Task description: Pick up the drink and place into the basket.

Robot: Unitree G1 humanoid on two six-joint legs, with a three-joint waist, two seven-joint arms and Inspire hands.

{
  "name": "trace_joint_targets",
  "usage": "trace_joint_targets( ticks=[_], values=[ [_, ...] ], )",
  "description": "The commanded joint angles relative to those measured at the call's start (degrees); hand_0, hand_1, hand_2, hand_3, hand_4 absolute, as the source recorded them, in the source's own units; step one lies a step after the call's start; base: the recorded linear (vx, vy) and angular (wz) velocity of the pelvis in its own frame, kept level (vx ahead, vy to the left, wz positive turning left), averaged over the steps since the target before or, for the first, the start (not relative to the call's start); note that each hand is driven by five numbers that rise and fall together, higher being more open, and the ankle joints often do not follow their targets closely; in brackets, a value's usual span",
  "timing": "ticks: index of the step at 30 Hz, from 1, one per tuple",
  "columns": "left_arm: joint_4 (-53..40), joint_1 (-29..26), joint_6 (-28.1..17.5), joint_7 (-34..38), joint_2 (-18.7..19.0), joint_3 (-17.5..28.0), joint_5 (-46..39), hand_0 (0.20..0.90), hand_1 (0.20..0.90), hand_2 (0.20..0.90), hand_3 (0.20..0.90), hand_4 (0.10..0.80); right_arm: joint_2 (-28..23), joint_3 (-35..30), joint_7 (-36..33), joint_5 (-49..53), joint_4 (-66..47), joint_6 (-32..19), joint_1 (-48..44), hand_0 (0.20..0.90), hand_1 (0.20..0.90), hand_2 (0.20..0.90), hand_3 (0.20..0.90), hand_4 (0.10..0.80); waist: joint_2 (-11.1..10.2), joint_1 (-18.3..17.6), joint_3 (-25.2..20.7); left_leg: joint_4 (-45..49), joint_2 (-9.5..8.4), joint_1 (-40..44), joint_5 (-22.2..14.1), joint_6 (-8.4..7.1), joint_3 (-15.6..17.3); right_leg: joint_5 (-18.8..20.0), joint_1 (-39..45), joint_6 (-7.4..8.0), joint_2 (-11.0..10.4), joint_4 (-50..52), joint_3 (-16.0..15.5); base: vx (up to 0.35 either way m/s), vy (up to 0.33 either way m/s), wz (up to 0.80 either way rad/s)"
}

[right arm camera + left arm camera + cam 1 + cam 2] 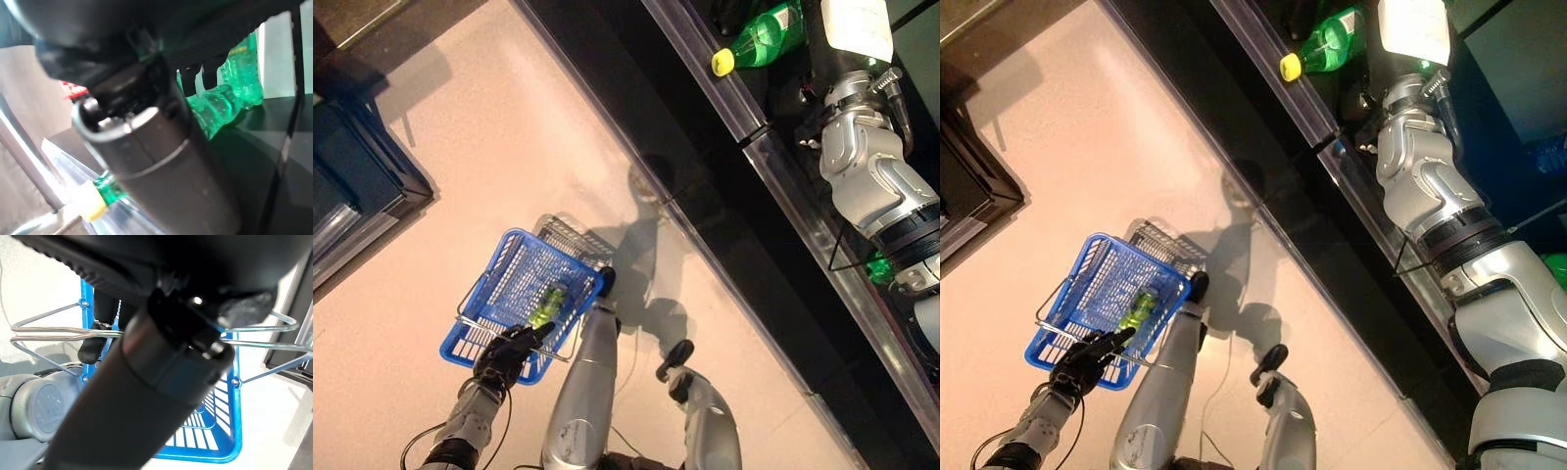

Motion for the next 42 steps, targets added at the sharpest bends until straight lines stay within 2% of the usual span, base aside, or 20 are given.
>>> trace_joint_targets(
  ticks=[1,15,25,30,32,42],
  values=[
    [-2.5,10.2,0.2,-3.2,2.2,-2.0,-0.2,0.300,0.300,0.300,0.200,0.100,-8.6,0.1,-1.4,-6.1,-2.4,1.3,-9.4,0.900,0.900,0.900,0.900,0.800,3.3,1.1,-0.9,1.4,-0.92,4.8,-6.9,3.55,-0.7,9.7,-6.7,-0.97,-0.4,6.2,0.0,0.001,0.013,-0.05],
    [-1.6,10.6,0.8,-4.7,3.0,-1.6,0.5,0.300,0.300,0.300,0.200,0.100,-7.1,8.3,7.0,-8.0,8.0,-0.4,-13.2,0.900,0.900,0.900,0.900,0.800,3.9,2.3,-0.9,1.5,-1.04,4.4,-6.5,3.42,-1.0,9.4,-7.2,-1.41,-1.0,6.8,-0.7,0.000,0.001,0.00],
    [-2.4,10.6,0.8,-4.8,2.5,-2.5,0.4,0.300,0.300,0.300,0.200,0.100,-5.8,8.6,1.7,-8.5,12.5,1.4,-14.0,0.900,0.900,0.900,0.900,0.800,4.7,3.0,-0.9,1.6,-1.27,3.7,-6.3,3.38,-1.3,9.3,-7.7,-1.43,-1.5,7.0,-1.3,0.005,0.001,0.02],
    [-2.3,10.3,1.2,-4.6,2.6,-2.3,0.5,0.300,0.300,0.300,0.200,0.100,-5.7,8.4,3.4,-8.2,13.1,1.1,-14.0,0.900,0.900,0.900,0.900,0.800,4.8,3.0,-0.9,1.7,-1.34,3.7,-6.3,3.34,-1.3,9.0,-7.7,-1.58,-1.5,7.1,-1.2,0.000,0.000,0.00],
    [-2.2,10.2,1.6,-4.8,2.8,-2.3,0.5,0.300,0.300,0.300,0.200,0.100,-5.6,8.8,5.3,-7.7,13.3,0.9,-14.6,0.900,0.900,0.900,0.900,0.800,4.9,3.0,-0.9,1.8,-1.32,3.6,-6.2,3.27,-1.2,8.8,-7.6,-1.67,-1.5,7.0,-1.2,0.000,0.000,0.00],
    [-2.6,11.0,2.1,-6.2,3.7,-2.5,0.5,0.300,0.300,0.300,0.200,0.100,-3.9,16.5,24.9,-6.1,20.8,-0.2,-17.3,0.900,0.900,0.900,0.900,0.800,5.4,4.2,-0.9,2.0,-1.49,3.1,-5.8,2.96,-1.8,8.1,-8.0,-2.33,-1.9,7.1,-1.7,0.006,0.000,0.01]
  ],
)
